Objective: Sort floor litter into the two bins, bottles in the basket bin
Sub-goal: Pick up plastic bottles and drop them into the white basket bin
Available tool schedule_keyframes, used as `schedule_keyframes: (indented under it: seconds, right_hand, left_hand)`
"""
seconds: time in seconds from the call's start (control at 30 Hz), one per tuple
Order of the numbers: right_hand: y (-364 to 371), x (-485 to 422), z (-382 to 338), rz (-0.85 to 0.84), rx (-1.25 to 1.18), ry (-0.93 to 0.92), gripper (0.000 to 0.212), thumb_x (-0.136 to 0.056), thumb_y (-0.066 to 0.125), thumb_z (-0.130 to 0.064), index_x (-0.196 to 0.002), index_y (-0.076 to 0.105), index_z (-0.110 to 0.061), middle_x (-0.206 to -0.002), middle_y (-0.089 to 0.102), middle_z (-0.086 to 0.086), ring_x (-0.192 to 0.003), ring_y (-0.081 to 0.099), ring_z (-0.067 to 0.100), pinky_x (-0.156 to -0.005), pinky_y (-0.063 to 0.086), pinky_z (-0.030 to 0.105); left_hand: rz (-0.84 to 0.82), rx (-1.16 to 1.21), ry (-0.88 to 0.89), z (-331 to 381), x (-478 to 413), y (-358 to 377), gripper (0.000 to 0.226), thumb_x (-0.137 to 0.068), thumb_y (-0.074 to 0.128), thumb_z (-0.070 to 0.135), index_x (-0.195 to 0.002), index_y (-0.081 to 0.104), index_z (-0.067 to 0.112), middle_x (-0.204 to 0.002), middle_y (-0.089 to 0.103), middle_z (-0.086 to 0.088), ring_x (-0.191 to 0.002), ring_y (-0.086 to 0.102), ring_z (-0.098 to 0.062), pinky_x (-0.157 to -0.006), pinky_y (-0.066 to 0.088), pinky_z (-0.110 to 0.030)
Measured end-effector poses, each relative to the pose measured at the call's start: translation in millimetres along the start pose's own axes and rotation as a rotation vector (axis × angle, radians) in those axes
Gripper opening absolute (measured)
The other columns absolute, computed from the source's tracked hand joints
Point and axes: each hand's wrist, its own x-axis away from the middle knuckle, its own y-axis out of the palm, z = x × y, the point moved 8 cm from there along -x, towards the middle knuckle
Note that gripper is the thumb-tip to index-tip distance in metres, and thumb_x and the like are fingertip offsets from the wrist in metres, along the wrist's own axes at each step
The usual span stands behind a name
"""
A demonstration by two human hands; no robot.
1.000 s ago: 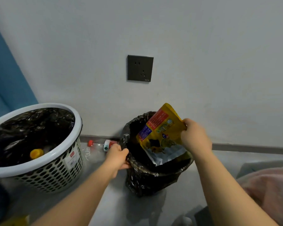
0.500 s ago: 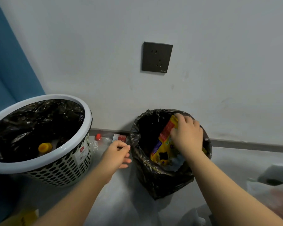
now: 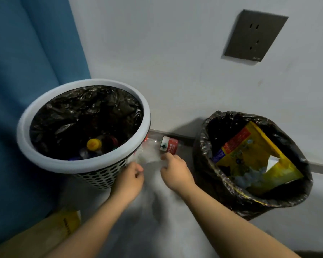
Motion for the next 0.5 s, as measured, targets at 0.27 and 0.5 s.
schedule_keyframes:
  seconds: [0.27, 0.5]
  right_hand:
    - [25, -55, 52, 0.001, 0.120, 0.216, 0.042, -0.088, 0.049, -0.019, -0.130, 0.041, -0.019, -0.137, 0.035, 0.009, -0.126, 0.033, 0.031, -0.105, 0.031, 0.035]
    - [27, -103, 41, 0.105, 0.097, 0.205, 0.052, -0.086, 0.055, -0.021, -0.136, 0.037, -0.018, -0.147, 0.028, 0.006, -0.131, 0.028, 0.031, -0.107, 0.026, 0.039]
  left_hand:
    - [-0.130, -0.231, -0.101, -58, -24, 35, 0.028, -0.090, 0.053, 0.019, -0.118, 0.054, 0.015, -0.126, 0.056, -0.007, -0.114, 0.054, -0.026, -0.097, 0.044, -0.033]
    - [-0.319, -0.541, -0.099, -90, -30, 57, 0.054, -0.090, 0.051, 0.033, -0.135, 0.031, 0.011, -0.151, 0.022, -0.003, -0.130, 0.040, -0.029, -0.104, 0.038, -0.038]
